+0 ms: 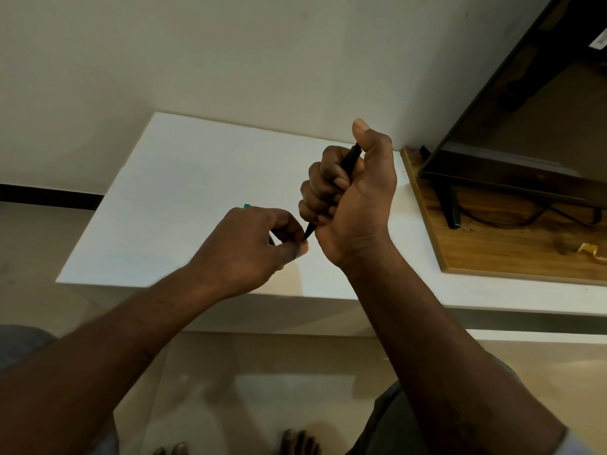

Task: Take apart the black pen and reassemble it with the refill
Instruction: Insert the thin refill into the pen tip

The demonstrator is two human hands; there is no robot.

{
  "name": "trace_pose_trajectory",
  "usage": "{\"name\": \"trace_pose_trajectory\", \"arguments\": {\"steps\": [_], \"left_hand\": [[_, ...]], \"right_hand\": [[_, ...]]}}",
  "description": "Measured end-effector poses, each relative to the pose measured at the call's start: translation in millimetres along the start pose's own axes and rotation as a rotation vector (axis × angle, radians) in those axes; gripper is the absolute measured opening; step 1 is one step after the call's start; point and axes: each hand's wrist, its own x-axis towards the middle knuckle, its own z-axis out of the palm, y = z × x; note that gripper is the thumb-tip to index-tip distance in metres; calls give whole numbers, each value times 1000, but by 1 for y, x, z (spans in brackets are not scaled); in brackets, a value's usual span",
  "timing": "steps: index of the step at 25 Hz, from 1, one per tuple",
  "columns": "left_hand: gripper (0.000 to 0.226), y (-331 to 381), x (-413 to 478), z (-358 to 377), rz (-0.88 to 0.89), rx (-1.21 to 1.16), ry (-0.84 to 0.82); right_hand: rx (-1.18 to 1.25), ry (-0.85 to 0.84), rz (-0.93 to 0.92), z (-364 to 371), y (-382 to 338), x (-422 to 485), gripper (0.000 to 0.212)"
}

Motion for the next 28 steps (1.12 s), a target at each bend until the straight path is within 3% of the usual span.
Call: {"name": "trace_pose_trajectory", "arguments": {"steps": [28], "left_hand": [[10, -3, 1, 0, 26, 4, -24]], "right_hand": [[49, 21, 10, -5, -1, 2, 60]]}}
